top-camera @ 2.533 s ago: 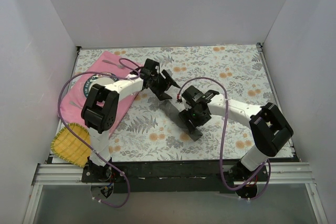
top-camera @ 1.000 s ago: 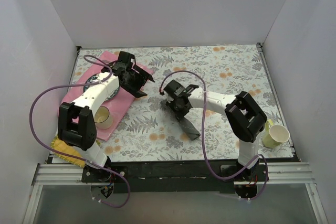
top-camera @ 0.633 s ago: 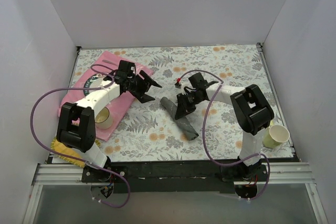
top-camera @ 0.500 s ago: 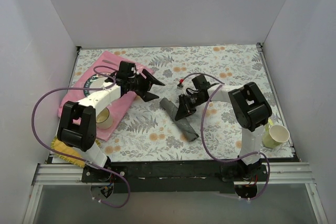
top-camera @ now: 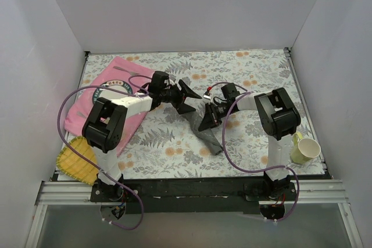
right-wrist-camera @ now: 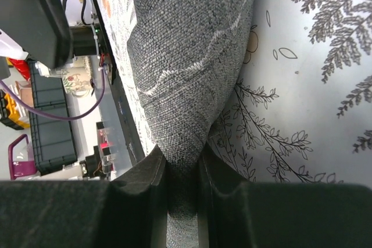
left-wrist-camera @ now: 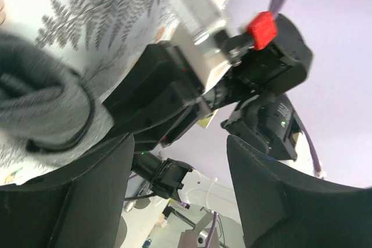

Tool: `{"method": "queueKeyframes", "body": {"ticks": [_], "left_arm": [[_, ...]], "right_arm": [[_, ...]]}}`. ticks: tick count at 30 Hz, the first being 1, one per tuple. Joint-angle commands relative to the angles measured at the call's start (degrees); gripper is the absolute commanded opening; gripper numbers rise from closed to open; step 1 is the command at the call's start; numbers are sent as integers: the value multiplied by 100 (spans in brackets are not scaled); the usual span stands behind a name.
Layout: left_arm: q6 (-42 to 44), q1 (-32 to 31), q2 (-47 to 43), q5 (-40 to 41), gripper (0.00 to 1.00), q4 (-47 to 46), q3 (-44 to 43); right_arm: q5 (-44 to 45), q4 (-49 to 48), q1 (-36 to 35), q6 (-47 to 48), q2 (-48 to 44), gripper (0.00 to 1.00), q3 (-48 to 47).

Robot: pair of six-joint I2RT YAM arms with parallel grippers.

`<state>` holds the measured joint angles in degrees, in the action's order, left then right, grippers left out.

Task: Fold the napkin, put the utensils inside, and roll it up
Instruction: Roll the napkin with the utensil

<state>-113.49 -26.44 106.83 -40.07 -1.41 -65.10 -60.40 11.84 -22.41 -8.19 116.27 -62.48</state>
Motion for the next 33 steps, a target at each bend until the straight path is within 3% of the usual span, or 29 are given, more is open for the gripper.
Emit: {"method": "queueKeyframes", "body": {"ticks": [1, 12, 20, 24, 29, 33], "left_arm": [[-103, 16, 145, -308, 63, -887, -64], [-51, -28, 409, -247, 63, -1081, 270], [1204, 77, 1235, -343, 63, -433, -519], [1601, 112, 1113, -246, 63, 106, -1013], [1251, 112, 718, -308, 64, 299, -1251], [654, 33, 489, -570, 63, -271, -839]], "right_arm": [[-376, 38, 62, 98, 89, 1, -63], [-121, 477, 185, 274, 133, 1, -291], [257, 846, 185, 572, 124, 1, -327], [468, 882, 185, 660, 72, 1, -265], [626, 899, 185, 652, -16, 1, -230], [635, 970, 185, 634, 27, 1, -335]]}}
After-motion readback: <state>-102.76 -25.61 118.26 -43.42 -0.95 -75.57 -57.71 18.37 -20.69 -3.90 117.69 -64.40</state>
